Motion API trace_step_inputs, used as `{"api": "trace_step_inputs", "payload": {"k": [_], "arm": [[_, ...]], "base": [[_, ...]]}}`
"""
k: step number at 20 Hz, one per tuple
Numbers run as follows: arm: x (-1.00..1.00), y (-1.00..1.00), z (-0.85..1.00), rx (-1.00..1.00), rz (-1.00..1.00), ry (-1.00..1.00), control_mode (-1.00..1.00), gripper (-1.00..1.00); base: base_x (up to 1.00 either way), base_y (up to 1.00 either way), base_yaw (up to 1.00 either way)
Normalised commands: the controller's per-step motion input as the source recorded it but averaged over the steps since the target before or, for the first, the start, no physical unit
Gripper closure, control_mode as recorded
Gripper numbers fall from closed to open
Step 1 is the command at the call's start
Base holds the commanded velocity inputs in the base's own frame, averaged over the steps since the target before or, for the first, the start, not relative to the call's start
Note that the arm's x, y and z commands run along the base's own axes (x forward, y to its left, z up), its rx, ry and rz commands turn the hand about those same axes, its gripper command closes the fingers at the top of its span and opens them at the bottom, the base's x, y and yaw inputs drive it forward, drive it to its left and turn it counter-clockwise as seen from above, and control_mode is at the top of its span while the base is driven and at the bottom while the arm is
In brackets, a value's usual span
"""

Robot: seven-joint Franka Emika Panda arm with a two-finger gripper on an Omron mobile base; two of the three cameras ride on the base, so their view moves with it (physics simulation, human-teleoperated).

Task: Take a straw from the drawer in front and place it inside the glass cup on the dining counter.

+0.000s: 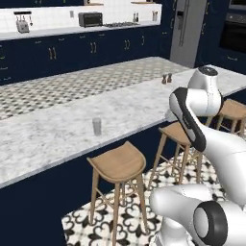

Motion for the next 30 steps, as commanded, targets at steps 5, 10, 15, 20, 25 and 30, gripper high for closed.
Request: {"api": "trace_step_inputs", "payload": {"k": [5, 10, 15, 20, 25, 30], "arm": [[0.0, 0.0, 0.0, 0.0, 0.0, 0.0, 1.0, 1.0], [0.0, 0.0, 0.0, 0.0, 0.0, 0.0, 1.0, 1.0], [0.0, 0.0, 0.0, 0.0, 0.0, 0.0, 1.0, 1.0], [0.0, 0.0, 0.0, 0.0, 0.0, 0.0, 1.0, 1.0], [0.06, -0.08, 0.36, 0.14, 0.16, -0.13, -1.0, 1.0], [-0.01, -0.5, 0.1, 0.2, 0.29, -0.28, -1.0, 1.0]], "base": [[0.27, 0.93, 0.35], [0.39, 0.42, 0.45], [0.87, 0.0, 0.21], [0.94, 0.0, 0.03], [0.0, 0.0, 0.0], [0.0, 0.0, 0.0]]}}
